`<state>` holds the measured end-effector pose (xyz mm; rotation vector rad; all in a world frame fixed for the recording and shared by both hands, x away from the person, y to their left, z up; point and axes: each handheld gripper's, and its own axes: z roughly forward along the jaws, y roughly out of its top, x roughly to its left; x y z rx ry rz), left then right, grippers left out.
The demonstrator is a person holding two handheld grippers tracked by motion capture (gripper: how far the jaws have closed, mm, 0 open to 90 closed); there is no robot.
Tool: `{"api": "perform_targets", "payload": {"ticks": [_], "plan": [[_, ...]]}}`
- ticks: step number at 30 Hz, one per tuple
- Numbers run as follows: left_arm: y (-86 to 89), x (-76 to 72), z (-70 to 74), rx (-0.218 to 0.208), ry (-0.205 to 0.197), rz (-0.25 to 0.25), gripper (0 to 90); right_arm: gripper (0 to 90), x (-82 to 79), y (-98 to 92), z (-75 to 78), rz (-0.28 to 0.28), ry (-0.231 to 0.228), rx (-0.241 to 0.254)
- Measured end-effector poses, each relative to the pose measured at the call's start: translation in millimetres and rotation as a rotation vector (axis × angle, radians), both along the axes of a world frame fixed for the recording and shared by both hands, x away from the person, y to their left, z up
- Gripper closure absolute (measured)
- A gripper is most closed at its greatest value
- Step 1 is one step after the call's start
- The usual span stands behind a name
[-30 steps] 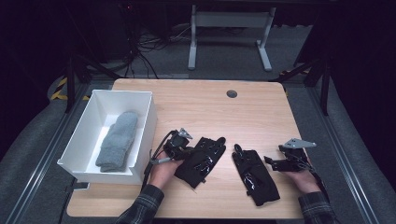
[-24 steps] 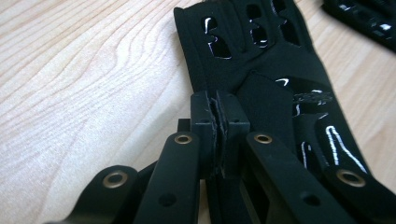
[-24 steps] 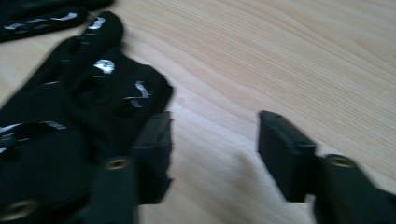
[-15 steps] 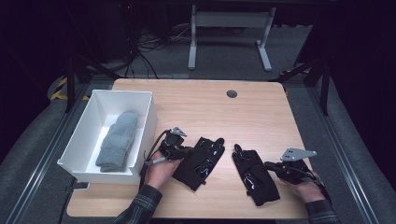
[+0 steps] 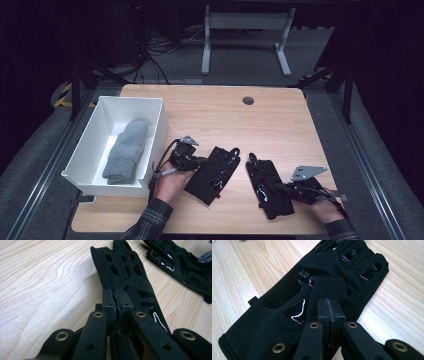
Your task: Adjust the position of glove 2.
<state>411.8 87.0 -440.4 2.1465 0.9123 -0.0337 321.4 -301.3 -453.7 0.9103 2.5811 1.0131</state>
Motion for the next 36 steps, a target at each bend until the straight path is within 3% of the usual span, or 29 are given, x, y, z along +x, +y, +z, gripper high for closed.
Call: {"api": "perform_targets", "payload": {"ticks": [11,27,36], "plan": [[2.0,-1.5,3.4,-0.023,0.003,-0.001,87.3,90.0,11.5,19.0,-0.5,-0.005,-0.013,-0.006],[4.1,-2.2,23.7,-0.221,0.016,-0.027,87.4,90.0,22.2,44.1,-1.7,0.029,-0.01,0.004],[2.1,0.8,34.1,-0.244,-0.002,-0.018,87.5,90.0,28.5,70.6,-2.3,0.075,-0.015,0.005]]}}
